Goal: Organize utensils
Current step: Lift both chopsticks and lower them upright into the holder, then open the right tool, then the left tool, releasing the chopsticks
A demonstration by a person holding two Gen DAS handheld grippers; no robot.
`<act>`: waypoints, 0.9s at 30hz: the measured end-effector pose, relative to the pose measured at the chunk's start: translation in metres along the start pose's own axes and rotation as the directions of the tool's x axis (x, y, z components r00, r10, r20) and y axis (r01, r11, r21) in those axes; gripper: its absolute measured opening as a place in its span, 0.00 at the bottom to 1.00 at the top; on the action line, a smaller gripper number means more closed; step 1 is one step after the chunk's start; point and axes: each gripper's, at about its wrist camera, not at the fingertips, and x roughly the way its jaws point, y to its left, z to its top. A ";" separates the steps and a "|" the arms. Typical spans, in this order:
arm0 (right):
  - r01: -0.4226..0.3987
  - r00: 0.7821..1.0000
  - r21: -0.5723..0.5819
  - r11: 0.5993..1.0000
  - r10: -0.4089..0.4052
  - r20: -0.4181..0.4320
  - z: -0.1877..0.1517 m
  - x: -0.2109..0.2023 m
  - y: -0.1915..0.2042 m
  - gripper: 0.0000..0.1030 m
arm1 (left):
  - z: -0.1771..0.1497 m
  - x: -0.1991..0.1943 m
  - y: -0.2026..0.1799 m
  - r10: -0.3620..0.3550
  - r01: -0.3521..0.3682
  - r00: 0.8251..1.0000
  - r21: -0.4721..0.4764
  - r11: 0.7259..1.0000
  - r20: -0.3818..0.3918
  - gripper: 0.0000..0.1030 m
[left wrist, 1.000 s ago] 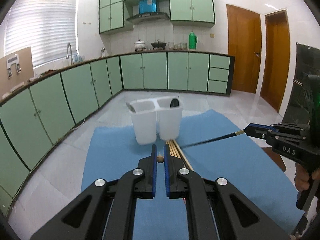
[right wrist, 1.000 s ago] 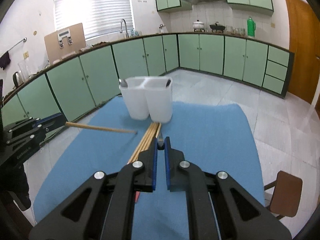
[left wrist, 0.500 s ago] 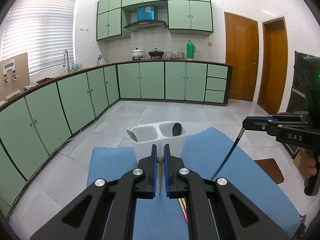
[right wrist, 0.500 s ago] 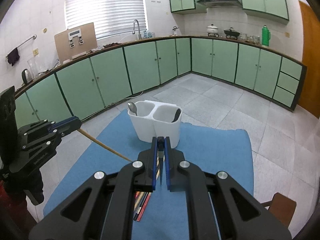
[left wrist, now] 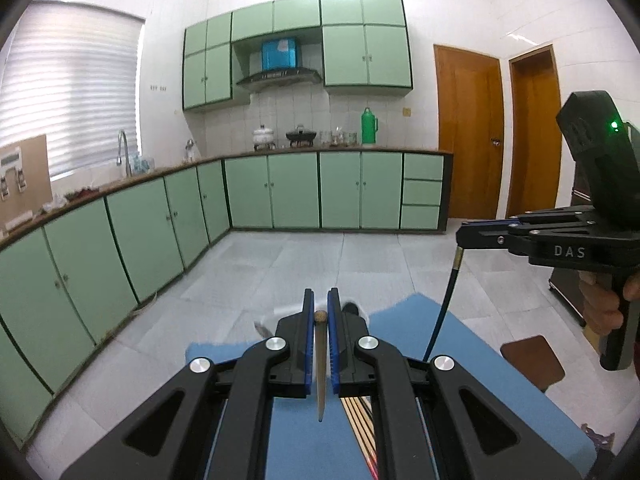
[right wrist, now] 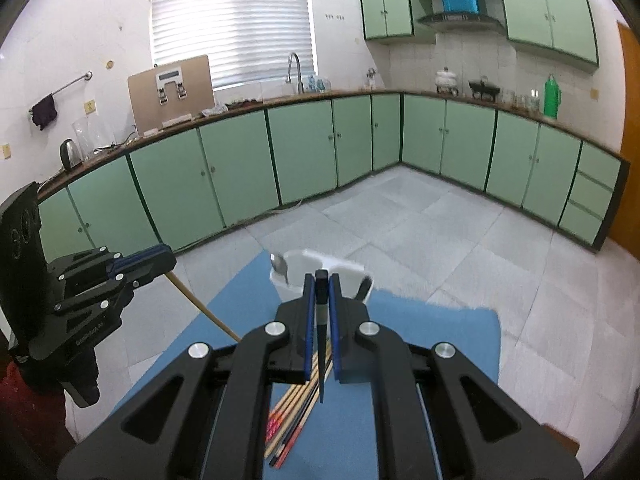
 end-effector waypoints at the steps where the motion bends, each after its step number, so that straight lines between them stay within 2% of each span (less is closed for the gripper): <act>1: 0.002 1.000 -0.002 1.000 -0.002 0.012 0.006 0.001 -0.001 0.06 | 0.008 0.000 0.000 0.005 -0.005 1.000 0.009 1.000 0.018 0.06; 8: 0.027 0.993 0.005 1.000 -0.027 0.111 0.052 0.010 -0.012 0.06 | 0.060 0.010 0.006 0.015 -0.019 0.992 0.030 0.999 0.129 0.06; 12: 0.035 0.988 0.038 0.999 -0.040 0.152 0.071 0.025 -0.026 0.06 | 0.078 0.025 0.011 0.023 -0.028 0.987 0.028 0.999 0.160 0.06; 19: 0.049 0.987 0.064 0.997 -0.058 0.148 0.076 0.070 -0.045 0.06 | 0.071 0.070 0.020 0.022 -0.024 0.993 0.010 1.000 0.115 0.06; 27: 0.045 0.997 0.099 0.994 -0.051 0.064 0.052 0.125 -0.049 0.06 | 0.047 0.124 0.033 0.015 -0.015 1.000 -0.029 0.999 0.019 0.06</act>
